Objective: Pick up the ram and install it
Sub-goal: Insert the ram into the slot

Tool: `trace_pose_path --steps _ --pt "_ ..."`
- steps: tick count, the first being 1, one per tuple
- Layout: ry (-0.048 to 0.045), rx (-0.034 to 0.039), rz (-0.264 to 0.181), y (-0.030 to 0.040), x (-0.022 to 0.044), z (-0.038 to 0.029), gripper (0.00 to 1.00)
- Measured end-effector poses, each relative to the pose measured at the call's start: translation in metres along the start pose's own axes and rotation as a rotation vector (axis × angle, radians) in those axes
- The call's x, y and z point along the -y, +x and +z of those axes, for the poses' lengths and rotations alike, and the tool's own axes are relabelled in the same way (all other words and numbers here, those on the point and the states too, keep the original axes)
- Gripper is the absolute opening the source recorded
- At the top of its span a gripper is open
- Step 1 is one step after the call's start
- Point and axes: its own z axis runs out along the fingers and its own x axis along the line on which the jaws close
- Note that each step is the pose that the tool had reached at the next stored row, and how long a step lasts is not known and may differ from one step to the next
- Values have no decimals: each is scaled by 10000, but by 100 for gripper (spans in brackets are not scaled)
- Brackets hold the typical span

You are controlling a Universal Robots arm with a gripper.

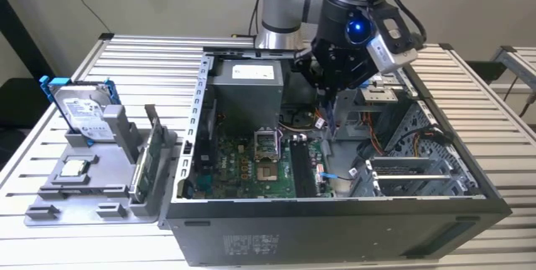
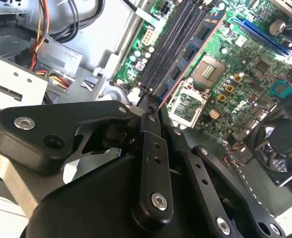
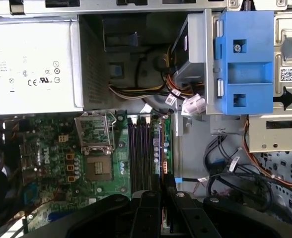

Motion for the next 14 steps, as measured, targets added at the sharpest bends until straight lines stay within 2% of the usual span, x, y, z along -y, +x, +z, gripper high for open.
trace_pose_path --steps 14 --pt "1 -9 0 -16 -2 123 14"
